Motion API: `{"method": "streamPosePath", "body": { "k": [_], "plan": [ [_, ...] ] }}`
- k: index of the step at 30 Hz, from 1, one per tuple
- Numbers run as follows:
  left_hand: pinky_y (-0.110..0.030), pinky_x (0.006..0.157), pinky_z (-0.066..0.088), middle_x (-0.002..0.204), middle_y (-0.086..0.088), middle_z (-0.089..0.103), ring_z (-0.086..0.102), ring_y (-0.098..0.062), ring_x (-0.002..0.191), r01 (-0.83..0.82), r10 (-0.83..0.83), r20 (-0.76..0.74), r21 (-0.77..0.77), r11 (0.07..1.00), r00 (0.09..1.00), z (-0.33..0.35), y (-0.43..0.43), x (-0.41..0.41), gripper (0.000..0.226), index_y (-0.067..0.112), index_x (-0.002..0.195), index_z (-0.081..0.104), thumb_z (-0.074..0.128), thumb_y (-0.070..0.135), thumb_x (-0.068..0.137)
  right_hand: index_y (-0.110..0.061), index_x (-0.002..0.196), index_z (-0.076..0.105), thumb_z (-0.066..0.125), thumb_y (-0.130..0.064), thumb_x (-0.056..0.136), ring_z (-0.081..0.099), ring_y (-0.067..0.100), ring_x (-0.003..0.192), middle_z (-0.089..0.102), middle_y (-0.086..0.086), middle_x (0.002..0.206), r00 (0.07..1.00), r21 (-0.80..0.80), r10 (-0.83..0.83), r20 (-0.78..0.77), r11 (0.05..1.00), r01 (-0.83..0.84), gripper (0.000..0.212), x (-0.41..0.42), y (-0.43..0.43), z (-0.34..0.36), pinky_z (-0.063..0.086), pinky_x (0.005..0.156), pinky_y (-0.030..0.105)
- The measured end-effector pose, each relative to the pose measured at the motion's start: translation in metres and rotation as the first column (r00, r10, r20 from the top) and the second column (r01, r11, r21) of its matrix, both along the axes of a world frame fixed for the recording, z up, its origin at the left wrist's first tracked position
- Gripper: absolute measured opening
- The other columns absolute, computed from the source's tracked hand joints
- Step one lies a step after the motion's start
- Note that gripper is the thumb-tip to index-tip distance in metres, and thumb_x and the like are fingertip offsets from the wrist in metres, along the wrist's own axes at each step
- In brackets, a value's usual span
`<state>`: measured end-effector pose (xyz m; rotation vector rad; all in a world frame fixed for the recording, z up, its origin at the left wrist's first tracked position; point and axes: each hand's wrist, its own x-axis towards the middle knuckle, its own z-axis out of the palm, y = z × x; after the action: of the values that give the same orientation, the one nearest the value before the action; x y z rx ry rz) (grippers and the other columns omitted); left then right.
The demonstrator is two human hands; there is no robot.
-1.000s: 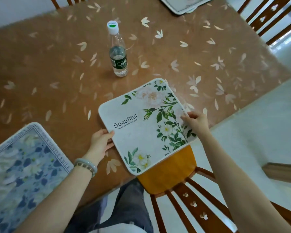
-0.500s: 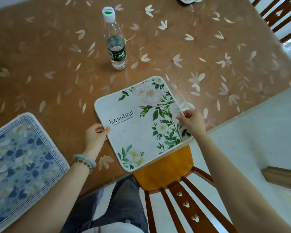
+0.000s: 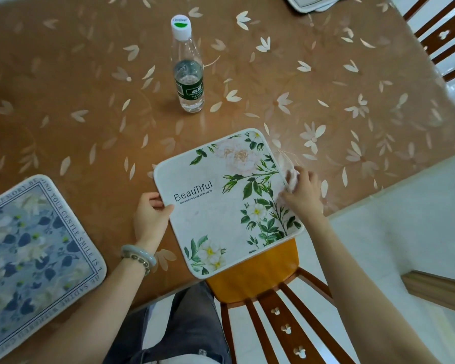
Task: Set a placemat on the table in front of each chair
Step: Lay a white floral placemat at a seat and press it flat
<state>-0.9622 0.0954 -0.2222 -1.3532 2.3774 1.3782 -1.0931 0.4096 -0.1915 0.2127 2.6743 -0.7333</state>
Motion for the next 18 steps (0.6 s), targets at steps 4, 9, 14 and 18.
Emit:
{"method": "streamPosePath", "body": {
  "k": [4, 9, 14, 18],
  "plan": [
    [-0.048, 0.113, 0.027, 0.151, -0.013, 0.036, 0.032, -0.034, 0.139, 0.292, -0.323, -0.017, -0.387, 0.875, 0.946, 0.009, 0.005, -0.022, 0.06, 0.012, 0.144, 0.037, 0.061, 0.032, 0.092, -0.024, 0.144, 0.036, 0.053, -0.039, 0.092, 0.012, 0.033, 0.144, 0.018, 0.014, 0.157, 0.935, 0.066, 0.301, -0.185, 0.954, -0.294, 0.056, -0.021, -0.058, 0.005, 0.009, 0.114, 0.051],
    [-0.051, 0.118, -0.007, 0.164, -0.01, -0.004, -0.005, -0.031, 0.151, 0.74, -0.705, 0.31, -0.499, 0.45, 0.638, -0.002, 0.024, -0.058, 0.07, 0.023, 0.157, 0.004, 0.025, 0.057, 0.099, -0.032, 0.151, 0.017, 0.031, -0.046, 0.099, -0.001, 0.032, 0.148, 0.005, 0.009, 0.161, 0.595, 0.304, 0.79, -0.147, 0.609, -0.733, 0.055, -0.024, -0.13, -0.019, -0.002, 0.116, 0.056],
    [-0.05, 0.117, -0.014, 0.161, -0.003, -0.015, -0.023, -0.021, 0.145, 0.803, -0.693, 0.433, -0.454, 0.386, 0.577, -0.026, 0.026, -0.072, 0.075, 0.022, 0.15, -0.013, -0.01, 0.067, 0.09, -0.035, 0.15, -0.001, 0.013, -0.048, 0.098, -0.007, 0.031, 0.147, -0.001, 0.005, 0.161, 0.482, 0.382, 0.875, -0.035, 0.457, -0.803, 0.055, -0.035, -0.146, -0.046, -0.009, 0.114, 0.059],
    [-0.049, 0.117, -0.014, 0.157, 0.001, -0.019, -0.023, -0.021, 0.145, 0.795, -0.692, 0.412, -0.441, 0.417, 0.592, -0.03, 0.024, -0.073, 0.074, 0.025, 0.15, -0.014, -0.007, 0.068, 0.09, -0.035, 0.146, -0.015, -0.005, -0.051, 0.092, -0.014, 0.028, 0.146, -0.008, 0.001, 0.161, 0.51, 0.39, 0.86, -0.004, 0.471, -0.791, 0.057, -0.037, -0.148, -0.049, -0.016, 0.112, 0.056]
  ]
}}
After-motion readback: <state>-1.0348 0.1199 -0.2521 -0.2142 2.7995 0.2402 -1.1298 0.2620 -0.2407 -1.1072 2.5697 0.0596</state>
